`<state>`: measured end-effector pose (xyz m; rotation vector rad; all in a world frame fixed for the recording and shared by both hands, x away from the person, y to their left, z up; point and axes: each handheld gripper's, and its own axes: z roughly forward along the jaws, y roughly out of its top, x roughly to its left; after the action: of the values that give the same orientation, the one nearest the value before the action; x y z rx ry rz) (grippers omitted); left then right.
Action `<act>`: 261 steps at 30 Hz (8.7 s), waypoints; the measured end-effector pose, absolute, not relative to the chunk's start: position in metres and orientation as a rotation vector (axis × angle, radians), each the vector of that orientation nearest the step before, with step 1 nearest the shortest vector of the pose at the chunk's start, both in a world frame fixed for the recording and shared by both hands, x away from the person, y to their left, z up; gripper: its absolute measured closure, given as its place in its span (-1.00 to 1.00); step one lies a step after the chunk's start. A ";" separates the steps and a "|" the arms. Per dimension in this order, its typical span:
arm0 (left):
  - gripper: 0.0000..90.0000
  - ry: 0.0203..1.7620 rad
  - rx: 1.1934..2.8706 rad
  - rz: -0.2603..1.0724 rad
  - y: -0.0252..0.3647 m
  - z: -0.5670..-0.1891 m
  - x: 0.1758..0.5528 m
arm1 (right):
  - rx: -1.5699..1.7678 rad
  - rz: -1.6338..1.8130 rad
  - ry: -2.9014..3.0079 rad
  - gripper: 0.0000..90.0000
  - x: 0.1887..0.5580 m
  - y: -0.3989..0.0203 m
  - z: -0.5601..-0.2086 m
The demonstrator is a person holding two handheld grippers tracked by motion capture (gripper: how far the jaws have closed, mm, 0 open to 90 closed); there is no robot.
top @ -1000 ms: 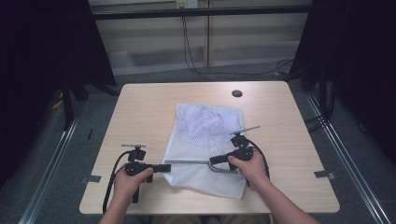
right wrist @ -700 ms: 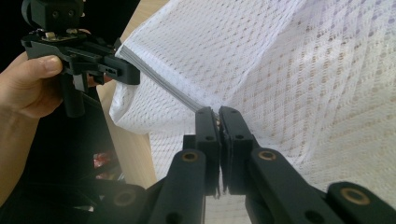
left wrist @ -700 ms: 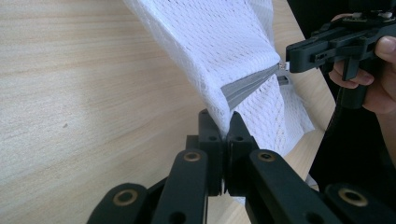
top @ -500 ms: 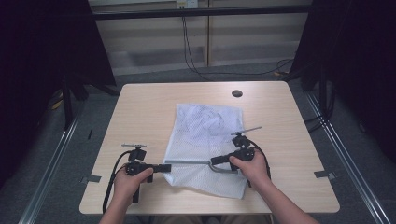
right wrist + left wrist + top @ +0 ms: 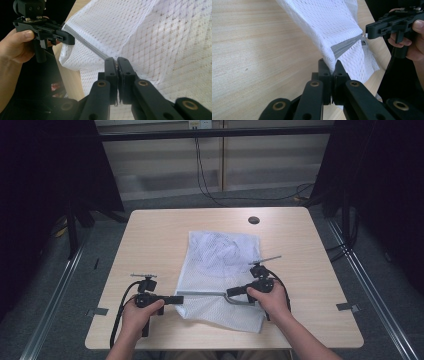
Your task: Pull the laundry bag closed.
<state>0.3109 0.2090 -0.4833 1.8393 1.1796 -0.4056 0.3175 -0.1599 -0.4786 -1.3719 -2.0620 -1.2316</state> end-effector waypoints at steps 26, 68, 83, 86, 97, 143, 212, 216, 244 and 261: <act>0.96 1.182 1.838 -0.408 0.209 -0.482 0.312 | -1.390 -1.228 -2.049 0.93 0.316 -0.166 -0.480; 0.96 1.178 1.837 -0.406 0.212 -0.481 0.312 | -1.419 -1.239 -2.034 0.93 0.311 -0.176 -0.479; 0.96 1.172 1.835 -0.411 0.212 -0.481 0.313 | -1.439 -1.245 -2.028 0.93 0.306 -0.183 -0.478; 0.96 1.176 1.832 -0.414 0.211 -0.481 0.313 | -1.440 -1.246 -2.027 0.93 0.305 -0.183 -0.479; 0.96 1.174 1.839 -0.412 0.211 -0.481 0.315 | -1.450 -1.245 -2.023 0.93 0.304 -0.187 -0.478; 0.96 1.183 1.841 -0.405 0.215 -0.479 0.320 | -1.501 -1.247 -2.009 0.93 0.297 -0.208 -0.480; 0.96 1.201 1.822 -0.387 0.219 -0.479 0.320 | -1.590 -1.271 -1.977 0.93 0.290 -0.246 -0.476; 0.96 1.192 1.829 -0.385 0.222 -0.478 0.320 | -1.591 -1.279 -1.983 0.93 0.290 -0.248 -0.476; 0.67 1.155 1.847 -0.372 0.216 -0.480 0.316 | -1.616 -1.262 -2.022 0.91 0.289 -0.252 -0.476; -0.79 1.167 1.897 -0.057 0.216 -0.479 0.324 | -1.742 -1.351 -2.120 -0.18 0.292 -0.257 -0.476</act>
<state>0.3242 0.2156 -0.4790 1.8973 1.1670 -0.0568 0.2920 -0.2572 -0.4756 -1.7418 -2.1196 -1.3507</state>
